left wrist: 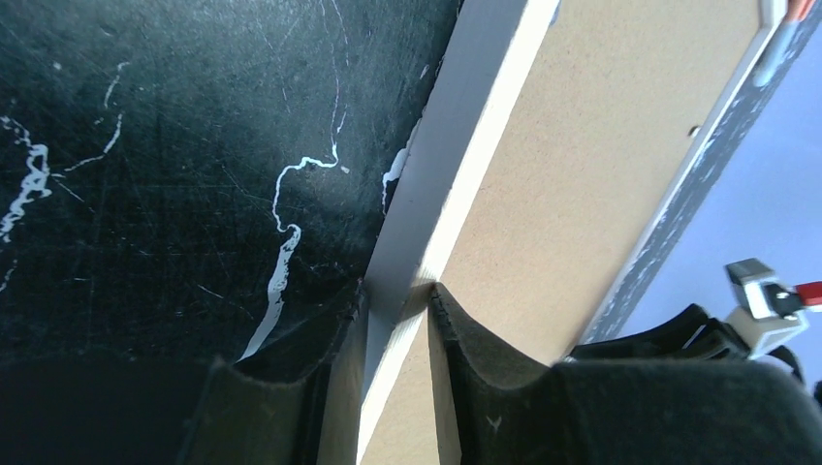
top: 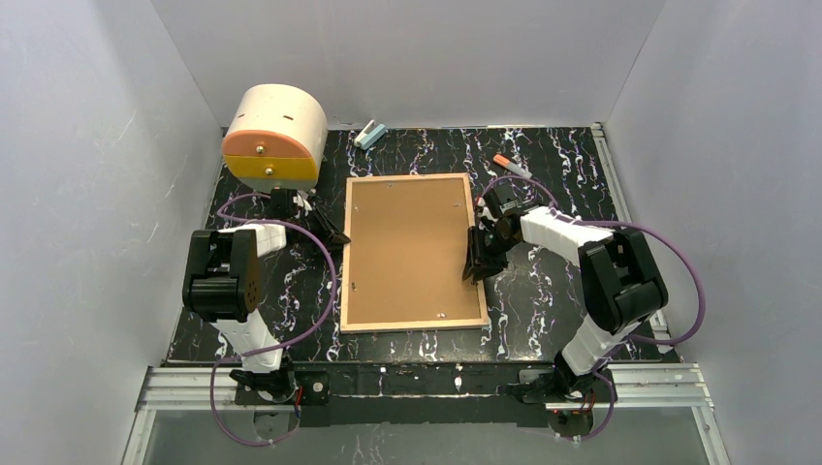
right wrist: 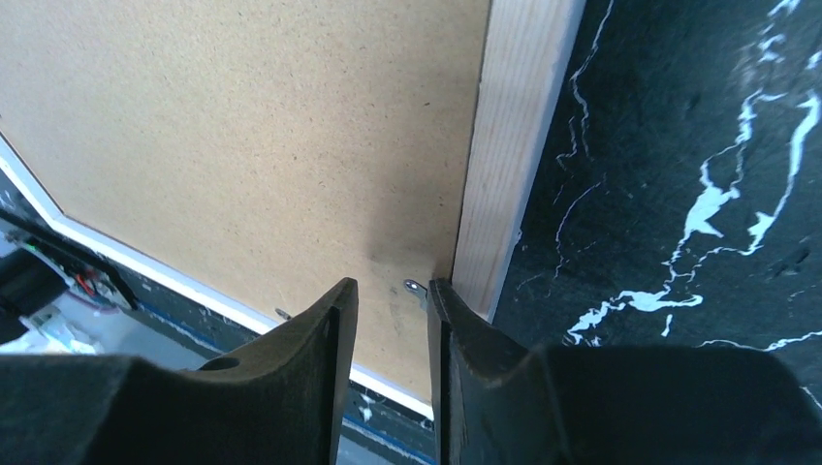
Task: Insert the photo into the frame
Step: Install the photo frame at the center of the board.
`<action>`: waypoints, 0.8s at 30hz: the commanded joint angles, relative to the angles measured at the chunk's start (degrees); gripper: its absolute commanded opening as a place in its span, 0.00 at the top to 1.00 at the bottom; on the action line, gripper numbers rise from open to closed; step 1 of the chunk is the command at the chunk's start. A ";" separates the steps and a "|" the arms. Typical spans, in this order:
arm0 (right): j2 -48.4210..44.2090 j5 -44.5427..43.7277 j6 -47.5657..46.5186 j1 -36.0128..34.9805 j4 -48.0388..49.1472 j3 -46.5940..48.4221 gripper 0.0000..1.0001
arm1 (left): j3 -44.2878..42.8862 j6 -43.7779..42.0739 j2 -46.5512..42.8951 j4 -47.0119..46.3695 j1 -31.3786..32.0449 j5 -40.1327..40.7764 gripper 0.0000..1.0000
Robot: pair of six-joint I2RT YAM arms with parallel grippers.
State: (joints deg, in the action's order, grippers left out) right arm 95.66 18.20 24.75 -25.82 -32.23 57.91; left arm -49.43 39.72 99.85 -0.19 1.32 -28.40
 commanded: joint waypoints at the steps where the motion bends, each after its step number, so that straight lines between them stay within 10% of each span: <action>1: 1.98 5.85 -3.50 -0.11 -8.60 1.37 0.59 | 3.63 6.07 0.43 -2.20 0.19 1.72 1.00; 24: -0.19 5.16 -5.08 -1.71 -9.12 -0.65 0.59 | 9.36 12.22 -0.30 -11.28 0.21 3.83 1.00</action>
State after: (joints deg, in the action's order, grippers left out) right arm 97.97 25.69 20.08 -26.48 -39.05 58.46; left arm -41.91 52.34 98.30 -14.13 1.13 -28.27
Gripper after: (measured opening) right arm 0.412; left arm 0.157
